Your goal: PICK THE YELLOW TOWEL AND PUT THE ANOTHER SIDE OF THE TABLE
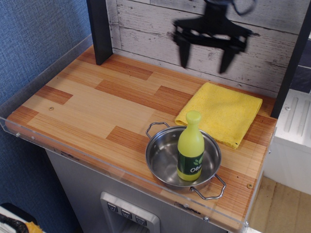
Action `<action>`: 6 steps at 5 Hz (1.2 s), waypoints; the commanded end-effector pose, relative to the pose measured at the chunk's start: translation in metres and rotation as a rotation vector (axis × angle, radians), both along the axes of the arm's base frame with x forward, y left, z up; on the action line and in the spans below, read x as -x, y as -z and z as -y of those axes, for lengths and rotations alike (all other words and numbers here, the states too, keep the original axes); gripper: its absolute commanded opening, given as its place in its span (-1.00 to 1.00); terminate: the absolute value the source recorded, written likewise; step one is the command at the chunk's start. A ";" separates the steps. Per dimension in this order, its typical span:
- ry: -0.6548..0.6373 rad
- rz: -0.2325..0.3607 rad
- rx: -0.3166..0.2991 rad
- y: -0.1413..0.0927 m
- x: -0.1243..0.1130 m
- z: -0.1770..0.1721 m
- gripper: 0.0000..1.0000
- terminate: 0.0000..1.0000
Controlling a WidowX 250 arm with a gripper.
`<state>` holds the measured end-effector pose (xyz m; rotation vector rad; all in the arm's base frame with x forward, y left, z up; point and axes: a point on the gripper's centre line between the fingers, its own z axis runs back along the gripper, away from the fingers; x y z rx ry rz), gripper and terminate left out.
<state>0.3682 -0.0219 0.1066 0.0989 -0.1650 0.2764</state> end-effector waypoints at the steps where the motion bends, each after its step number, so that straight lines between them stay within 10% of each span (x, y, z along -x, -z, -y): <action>1: -0.114 0.067 -0.042 -0.042 0.021 -0.051 1.00 -1.00; 5: -0.350 0.053 -0.017 -0.072 0.097 -0.117 1.00 -1.00; 6: -0.350 0.053 -0.017 -0.072 0.097 -0.117 1.00 1.00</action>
